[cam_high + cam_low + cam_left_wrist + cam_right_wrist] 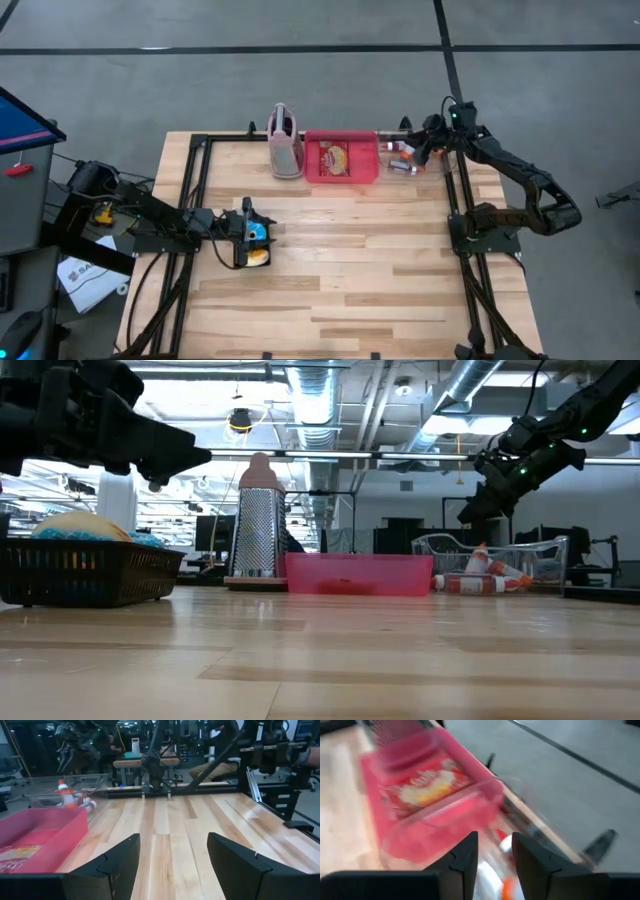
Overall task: Pick & Place Food Item
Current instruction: Return to Home Position
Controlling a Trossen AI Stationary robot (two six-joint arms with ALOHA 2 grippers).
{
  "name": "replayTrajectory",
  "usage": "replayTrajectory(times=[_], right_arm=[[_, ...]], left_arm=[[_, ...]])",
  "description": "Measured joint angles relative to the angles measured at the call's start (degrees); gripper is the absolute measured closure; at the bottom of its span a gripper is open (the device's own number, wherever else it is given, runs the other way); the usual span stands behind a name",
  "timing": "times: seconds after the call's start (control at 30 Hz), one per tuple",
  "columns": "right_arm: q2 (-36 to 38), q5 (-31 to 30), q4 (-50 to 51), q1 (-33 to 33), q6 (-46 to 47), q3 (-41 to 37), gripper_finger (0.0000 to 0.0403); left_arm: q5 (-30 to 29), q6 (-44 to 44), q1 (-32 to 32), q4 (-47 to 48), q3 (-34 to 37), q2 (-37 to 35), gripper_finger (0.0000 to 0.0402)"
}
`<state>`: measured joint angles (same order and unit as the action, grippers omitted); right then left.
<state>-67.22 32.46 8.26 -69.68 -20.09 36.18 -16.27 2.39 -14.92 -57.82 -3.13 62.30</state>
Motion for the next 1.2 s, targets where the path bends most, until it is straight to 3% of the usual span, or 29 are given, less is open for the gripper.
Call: replayTrajectory(times=[0.33,0.43,0.57,0.77,0.9,1.07,1.2], right_arm=[[-0.02,23.80,-0.03,-0.62,5.58,0.00,0.0265],[-0.02,28.18,0.47,0.68,6.29,0.00,0.0264],[-0.04,29.02,0.69,3.39,6.62,0.00,0.0265],[-0.05,28.78,0.88,6.87,6.64,0.00,0.0265],[-0.04,28.73,1.46,8.14,6.64,0.00,0.0267],[-0.06,28.64,2.95,9.70,6.66,0.00,0.0268],[-0.06,28.56,3.94,10.53,6.64,-0.01,0.0268]], left_arm=[[3.07,1.45,0.00,-4.28,2.61,-0.03,0.0175],[3.08,2.10,0.23,-4.50,2.79,-0.02,0.0175],[4.08,2.82,3.67,-4.09,2.79,0.00,0.0175],[13.35,1.60,11.72,-4.38,2.79,-0.09,0.0175],[16.19,1.86,14.54,-3.34,2.79,-2.46,0.0175],[16.73,1.92,15.63,4.87,2.79,-11.90,0.0175],[16.76,1.78,15.61,18.00,2.79,-23.50,0.0175]])
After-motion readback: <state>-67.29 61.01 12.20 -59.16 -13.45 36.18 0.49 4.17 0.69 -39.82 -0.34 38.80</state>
